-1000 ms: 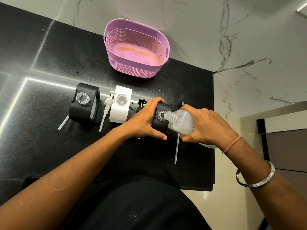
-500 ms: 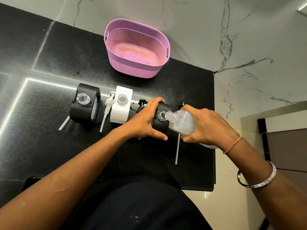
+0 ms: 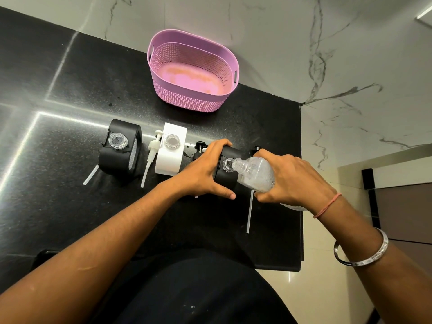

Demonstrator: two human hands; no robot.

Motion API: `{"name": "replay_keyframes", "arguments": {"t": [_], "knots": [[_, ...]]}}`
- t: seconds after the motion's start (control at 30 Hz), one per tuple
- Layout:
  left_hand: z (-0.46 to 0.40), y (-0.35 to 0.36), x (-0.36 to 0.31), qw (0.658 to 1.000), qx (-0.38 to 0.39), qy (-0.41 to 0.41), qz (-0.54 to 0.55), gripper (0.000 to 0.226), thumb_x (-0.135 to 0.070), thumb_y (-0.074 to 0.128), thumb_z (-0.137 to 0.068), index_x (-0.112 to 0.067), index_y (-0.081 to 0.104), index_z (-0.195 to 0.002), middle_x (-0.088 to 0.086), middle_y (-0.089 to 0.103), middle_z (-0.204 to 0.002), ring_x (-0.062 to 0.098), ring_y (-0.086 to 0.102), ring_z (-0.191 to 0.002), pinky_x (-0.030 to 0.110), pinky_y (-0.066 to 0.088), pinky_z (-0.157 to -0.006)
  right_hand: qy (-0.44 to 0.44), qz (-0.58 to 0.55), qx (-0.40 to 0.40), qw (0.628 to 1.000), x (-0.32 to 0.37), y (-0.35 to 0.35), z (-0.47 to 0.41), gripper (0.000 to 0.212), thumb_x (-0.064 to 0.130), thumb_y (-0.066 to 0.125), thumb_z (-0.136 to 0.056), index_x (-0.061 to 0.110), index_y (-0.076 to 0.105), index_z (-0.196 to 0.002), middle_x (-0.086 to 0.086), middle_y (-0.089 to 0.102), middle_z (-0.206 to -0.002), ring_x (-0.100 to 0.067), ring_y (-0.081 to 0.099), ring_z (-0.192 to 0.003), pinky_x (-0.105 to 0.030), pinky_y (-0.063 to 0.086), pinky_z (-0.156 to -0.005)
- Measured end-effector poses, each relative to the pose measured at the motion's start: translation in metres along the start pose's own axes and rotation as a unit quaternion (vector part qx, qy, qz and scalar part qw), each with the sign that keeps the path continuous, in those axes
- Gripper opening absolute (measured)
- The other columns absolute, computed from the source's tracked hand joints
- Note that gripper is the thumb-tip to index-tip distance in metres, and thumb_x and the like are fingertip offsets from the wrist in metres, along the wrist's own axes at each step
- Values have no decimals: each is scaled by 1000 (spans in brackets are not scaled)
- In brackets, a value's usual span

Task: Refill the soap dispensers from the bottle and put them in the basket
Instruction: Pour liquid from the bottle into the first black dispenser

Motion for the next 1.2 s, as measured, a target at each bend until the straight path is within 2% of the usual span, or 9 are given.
{"name": "replay_keyframes", "arguments": {"t": [0.17, 0.33, 0.43, 0.63, 0.83, 1.03, 1.2], "knots": [[0, 0, 0, 1000, 0, 1, 1, 119, -36, 104, -62, -37, 24, -151, -13, 34, -144, 15, 50, -131, 45, 51, -111, 2, 4, 0, 1000, 1, -1, 1, 87, 57, 86, -72, 33, 42, -143, 4, 61, -117, -15, 59, -96, -31, 54, -83], [0, 0, 0, 1000, 0, 1, 4, 120, -36, 104, -62, -36, 24, -152, -12, 34, -146, 16, 49, -132, 44, 50, -112, 3, 5, 4, 1000, 1, 0, 0, 87, 57, 86, -72, 34, 41, -142, 6, 59, -117, -14, 58, -96, -28, 52, -80], [-1, 0, 0, 1000, 3, -1, 6, 120, -35, 104, -62, -36, 24, -151, -11, 34, -146, 16, 50, -132, 43, 51, -111, 4, 1, 5, 1000, 0, -1, 1, 87, 57, 87, -72, 34, 41, -142, 5, 59, -118, -16, 61, -99, -31, 56, -83], [-1, 1, 1, 1000, 7, -3, 6, 120, -35, 103, -63, -36, 23, -152, -12, 33, -147, 15, 49, -132, 37, 50, -111, 6, 2, 0, 1000, 2, -2, 1, 87, 57, 87, -71, 34, 42, -142, 5, 61, -117, -13, 56, -93, -30, 54, -81], [0, 1, 1, 1000, 7, -1, 11, 119, -34, 103, -62, -35, 24, -152, -11, 34, -146, 15, 49, -132, 35, 50, -110, 6, 4, 2, 1000, 3, -3, 2, 86, 57, 86, -71, 34, 42, -141, 2, 62, -117, -21, 65, -99, -38, 60, -85], [-1, 1, 1, 1000, 6, -3, 13, 119, -32, 103, -63, -35, 24, -152, -11, 34, -146, 13, 49, -132, 30, 48, -108, 8, 5, 4, 1000, 3, -3, 2, 87, 57, 87, -71, 34, 41, -142, 3, 62, -118, -20, 64, -100, -37, 59, -85], [-1, 1, 1, 1000, 6, -2, 13, 119, -33, 103, -63, -35, 24, -152, -11, 33, -147, 14, 49, -132, 32, 49, -109, 6, 3, 0, 1000, 4, -4, 2, 85, 57, 86, -71, 35, 41, -140, 3, 62, -117, -22, 65, -100, -41, 61, -86]]}}
Point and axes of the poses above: each hand's wrist, its own z-axis away from the middle knuckle, its own y-axis out of the palm, x = y × z, the point moved 10 cm from there along -z, towards the middle knuckle
